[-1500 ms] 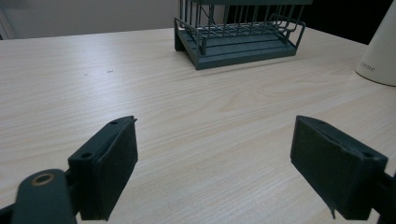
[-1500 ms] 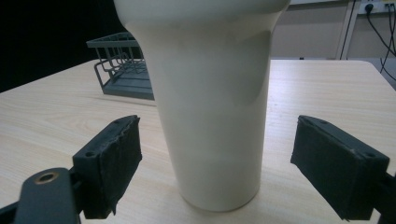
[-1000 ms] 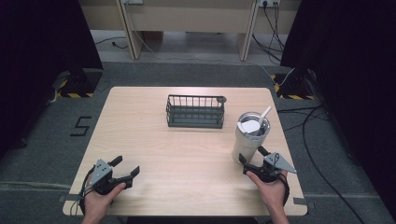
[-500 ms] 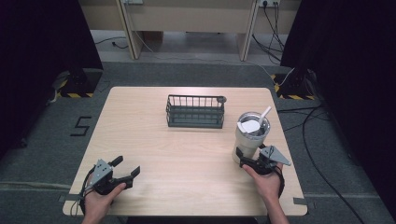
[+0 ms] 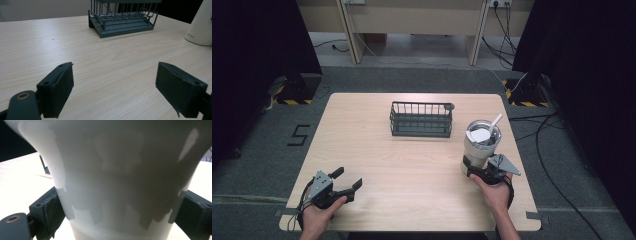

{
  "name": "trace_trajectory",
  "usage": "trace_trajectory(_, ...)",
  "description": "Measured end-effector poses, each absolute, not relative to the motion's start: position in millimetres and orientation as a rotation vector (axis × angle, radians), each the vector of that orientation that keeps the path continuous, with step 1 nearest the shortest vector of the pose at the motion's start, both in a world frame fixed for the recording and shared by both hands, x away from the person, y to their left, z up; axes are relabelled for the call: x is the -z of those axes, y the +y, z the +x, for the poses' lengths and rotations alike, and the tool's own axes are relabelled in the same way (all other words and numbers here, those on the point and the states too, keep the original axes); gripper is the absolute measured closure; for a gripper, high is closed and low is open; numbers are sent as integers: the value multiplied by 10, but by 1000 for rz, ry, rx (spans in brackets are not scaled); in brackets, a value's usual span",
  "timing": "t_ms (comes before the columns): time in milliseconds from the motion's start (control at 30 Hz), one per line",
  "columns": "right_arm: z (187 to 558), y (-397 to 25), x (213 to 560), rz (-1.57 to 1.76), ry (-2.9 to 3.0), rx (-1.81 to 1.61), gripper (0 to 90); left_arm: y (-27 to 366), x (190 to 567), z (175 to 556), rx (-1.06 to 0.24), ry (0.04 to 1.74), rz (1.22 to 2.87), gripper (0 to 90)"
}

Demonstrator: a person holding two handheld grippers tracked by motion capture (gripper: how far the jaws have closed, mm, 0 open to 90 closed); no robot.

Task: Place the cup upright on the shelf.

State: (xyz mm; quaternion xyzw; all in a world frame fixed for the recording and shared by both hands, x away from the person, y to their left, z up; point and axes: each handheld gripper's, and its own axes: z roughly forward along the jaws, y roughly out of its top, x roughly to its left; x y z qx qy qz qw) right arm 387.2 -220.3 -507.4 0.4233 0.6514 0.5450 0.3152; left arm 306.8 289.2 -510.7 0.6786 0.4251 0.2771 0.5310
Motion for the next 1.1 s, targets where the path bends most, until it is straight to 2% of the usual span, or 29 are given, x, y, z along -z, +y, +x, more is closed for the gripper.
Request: trace_trajectory(1100,3856,-2180,5066,1083,1700,-1445,115,2889,5106,3071,-659,1017,1618,144)
